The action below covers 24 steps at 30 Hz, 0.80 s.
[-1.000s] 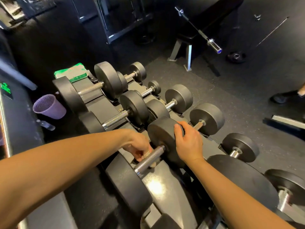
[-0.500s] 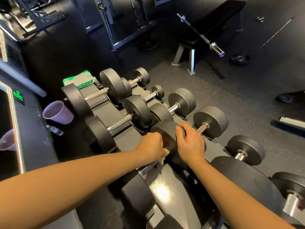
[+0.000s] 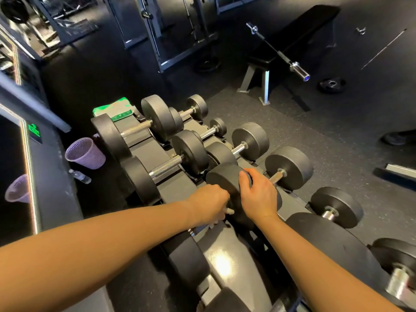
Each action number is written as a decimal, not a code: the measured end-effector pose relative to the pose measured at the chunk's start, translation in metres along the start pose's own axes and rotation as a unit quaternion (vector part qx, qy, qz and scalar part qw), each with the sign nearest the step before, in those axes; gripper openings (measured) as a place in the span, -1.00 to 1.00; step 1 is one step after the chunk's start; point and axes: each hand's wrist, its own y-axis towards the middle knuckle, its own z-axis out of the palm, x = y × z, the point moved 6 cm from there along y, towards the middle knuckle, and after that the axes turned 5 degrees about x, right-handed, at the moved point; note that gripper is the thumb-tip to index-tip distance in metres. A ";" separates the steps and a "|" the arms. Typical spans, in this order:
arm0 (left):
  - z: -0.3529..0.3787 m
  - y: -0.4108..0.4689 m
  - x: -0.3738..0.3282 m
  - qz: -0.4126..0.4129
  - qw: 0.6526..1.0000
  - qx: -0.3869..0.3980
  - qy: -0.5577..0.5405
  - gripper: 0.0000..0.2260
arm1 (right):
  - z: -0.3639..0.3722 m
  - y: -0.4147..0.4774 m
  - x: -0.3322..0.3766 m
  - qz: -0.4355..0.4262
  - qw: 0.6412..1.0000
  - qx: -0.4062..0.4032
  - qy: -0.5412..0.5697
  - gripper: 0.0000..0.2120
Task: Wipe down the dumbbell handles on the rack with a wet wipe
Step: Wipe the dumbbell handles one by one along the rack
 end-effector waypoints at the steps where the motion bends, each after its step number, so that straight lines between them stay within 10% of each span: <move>1: 0.001 -0.003 0.002 -0.001 1.000 0.017 0.011 -0.82 | 0.000 0.000 -0.001 0.001 1.000 -0.001 -0.003 -0.59; 9: 0.003 -0.044 0.025 -0.096 0.970 0.224 0.003 -0.64 | -0.006 -0.003 0.011 0.027 0.999 0.028 -0.016 -0.70; 14: -0.039 -0.066 0.047 -0.099 0.990 0.070 -0.071 -0.79 | -0.015 -0.006 0.029 0.002 0.997 0.021 -0.071 -0.82; 19: -0.069 -0.102 0.092 -0.063 0.939 -0.055 -0.334 -0.88 | -0.003 -0.018 0.110 -0.161 0.985 0.015 -0.054 -0.85; 24: -0.089 -0.125 0.135 0.000 0.853 -0.178 -0.491 -0.89 | 0.064 -0.013 0.155 0.108 0.935 0.213 0.262 -0.80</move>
